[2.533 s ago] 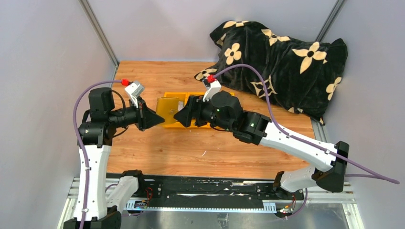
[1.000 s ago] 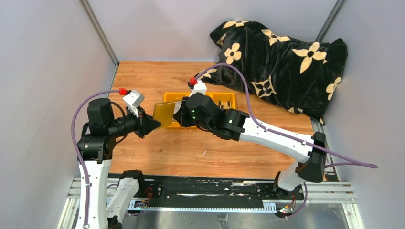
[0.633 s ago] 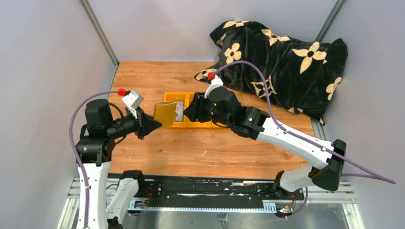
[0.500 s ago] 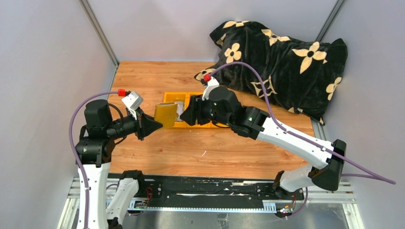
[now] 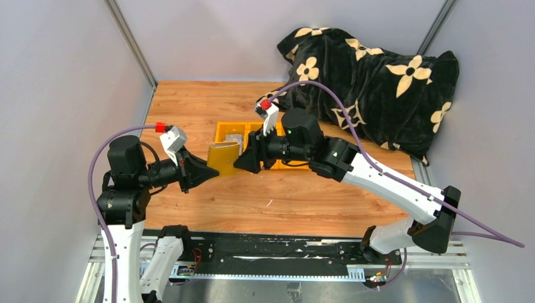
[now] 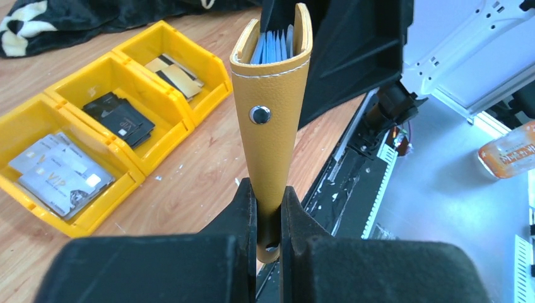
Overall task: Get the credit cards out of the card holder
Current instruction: Open the card holder.
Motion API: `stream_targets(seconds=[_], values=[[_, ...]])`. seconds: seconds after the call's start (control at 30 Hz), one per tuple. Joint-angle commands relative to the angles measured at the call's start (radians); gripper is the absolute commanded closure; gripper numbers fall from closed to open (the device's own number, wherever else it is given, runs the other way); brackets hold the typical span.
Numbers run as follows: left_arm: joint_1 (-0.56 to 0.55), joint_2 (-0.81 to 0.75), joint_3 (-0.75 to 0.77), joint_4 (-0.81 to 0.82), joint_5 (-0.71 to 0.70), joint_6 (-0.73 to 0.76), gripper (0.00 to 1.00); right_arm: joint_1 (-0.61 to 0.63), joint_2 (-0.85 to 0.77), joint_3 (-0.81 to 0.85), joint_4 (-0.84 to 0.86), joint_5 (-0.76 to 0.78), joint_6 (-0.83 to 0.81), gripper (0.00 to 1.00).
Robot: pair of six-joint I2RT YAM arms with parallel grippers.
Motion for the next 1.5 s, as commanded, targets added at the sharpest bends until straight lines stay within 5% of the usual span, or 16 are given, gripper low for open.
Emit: stream_targets(seconds=[0.0, 0.67, 0.9, 0.97, 1.0, 1.17, 1.2, 1.33, 1.47], values=[[0.0, -0.016, 0.05, 0.027, 0.085, -0.021, 1.0, -0.049, -0.05, 0.007, -0.044, -0.033, -0.028, 0.5], [0.0, -0.011, 0.084, 0.025, 0.109, -0.031, 1.0, -0.055, -0.005, 0.047, -0.051, -0.171, -0.036, 0.54], [0.0, -0.013, 0.077, 0.027, 0.119, -0.024, 1.0, -0.034, 0.037, 0.093, -0.032, -0.208, -0.022, 0.62], [0.0, -0.014, 0.073, 0.027, 0.115, -0.02, 1.0, -0.025, 0.035, 0.099, -0.028, -0.222, -0.027, 0.7], [0.0, -0.015, 0.07, 0.026, 0.107, -0.016, 0.95, -0.022, 0.03, 0.097, -0.027, -0.229, -0.032, 0.76], [0.0, -0.014, 0.039, 0.024, 0.023, 0.027, 0.26, -0.008, -0.014, 0.084, -0.074, -0.148, -0.062, 1.0], [0.0, -0.012, 0.032, 0.023, -0.002, 0.03, 0.19, 0.0, -0.023, 0.088, -0.099, -0.107, -0.075, 1.0], [0.0, -0.005, 0.011, 0.024, -0.052, 0.034, 0.01, 0.047, -0.041, 0.128, -0.199, 0.084, -0.131, 1.0], [0.0, -0.013, 0.011, 0.024, -0.045, 0.033, 0.0, 0.091, -0.032, 0.188, -0.29, 0.193, -0.179, 1.0]])
